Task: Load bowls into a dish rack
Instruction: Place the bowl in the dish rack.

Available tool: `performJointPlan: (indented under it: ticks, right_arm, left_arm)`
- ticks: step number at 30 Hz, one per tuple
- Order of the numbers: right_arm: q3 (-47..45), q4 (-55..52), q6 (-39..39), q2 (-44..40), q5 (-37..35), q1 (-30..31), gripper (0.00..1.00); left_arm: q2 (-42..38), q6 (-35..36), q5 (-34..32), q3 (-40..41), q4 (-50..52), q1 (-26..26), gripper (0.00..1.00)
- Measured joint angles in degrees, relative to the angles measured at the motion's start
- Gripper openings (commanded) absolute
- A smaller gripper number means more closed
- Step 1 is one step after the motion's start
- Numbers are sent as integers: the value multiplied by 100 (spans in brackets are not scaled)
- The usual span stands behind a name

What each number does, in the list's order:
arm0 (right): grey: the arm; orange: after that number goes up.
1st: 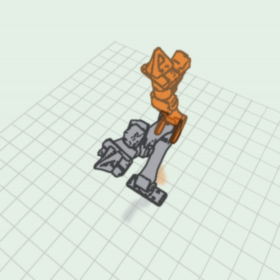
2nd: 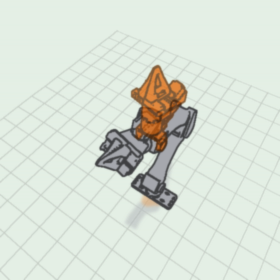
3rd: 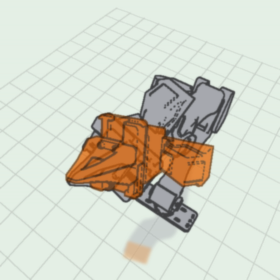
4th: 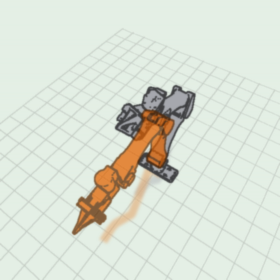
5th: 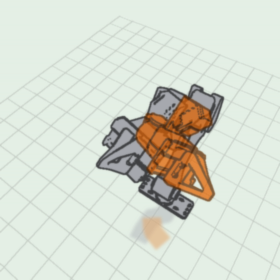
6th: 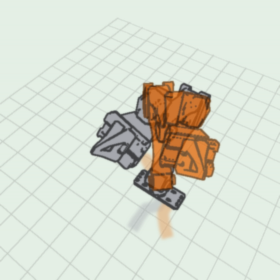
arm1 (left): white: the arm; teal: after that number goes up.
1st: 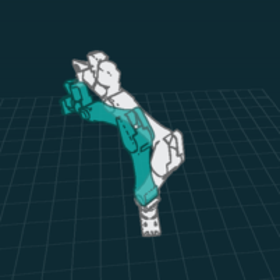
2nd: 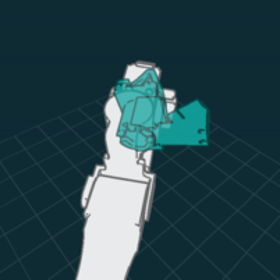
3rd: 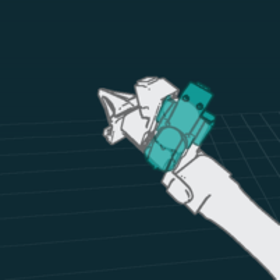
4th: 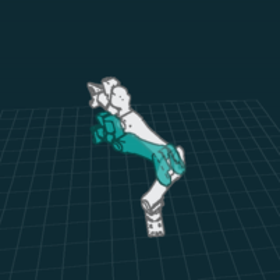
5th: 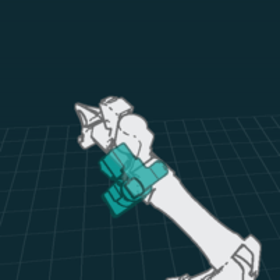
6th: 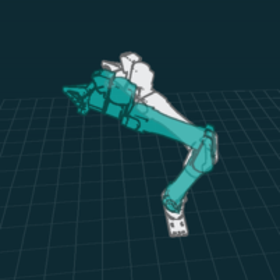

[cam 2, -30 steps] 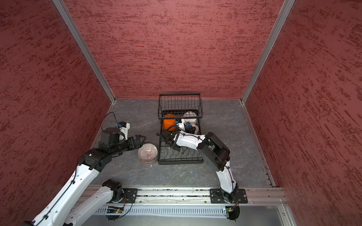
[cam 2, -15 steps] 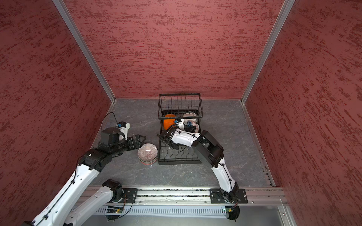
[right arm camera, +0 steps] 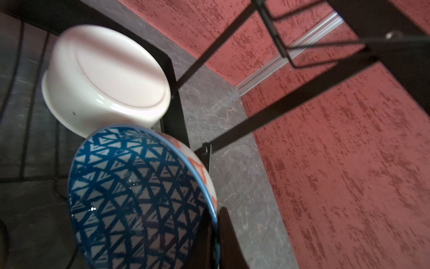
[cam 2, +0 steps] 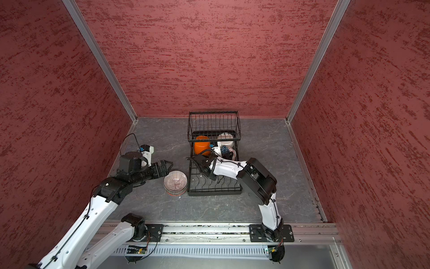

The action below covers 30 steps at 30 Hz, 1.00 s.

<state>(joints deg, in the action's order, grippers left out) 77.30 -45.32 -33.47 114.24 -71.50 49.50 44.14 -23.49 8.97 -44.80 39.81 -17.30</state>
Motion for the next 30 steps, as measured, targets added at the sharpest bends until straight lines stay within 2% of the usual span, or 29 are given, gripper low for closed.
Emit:
performJointPlan:
  ticks: [6, 30]
  right_arm:
    - [481, 162, 85, 382, -48, -26, 0]
    - [267, -138, -39, 195, -87, -26, 0]
  left_arm:
    - [0, 0, -2, 0, 2, 0, 100]
    - [11, 0, 0, 0, 0, 0, 100]
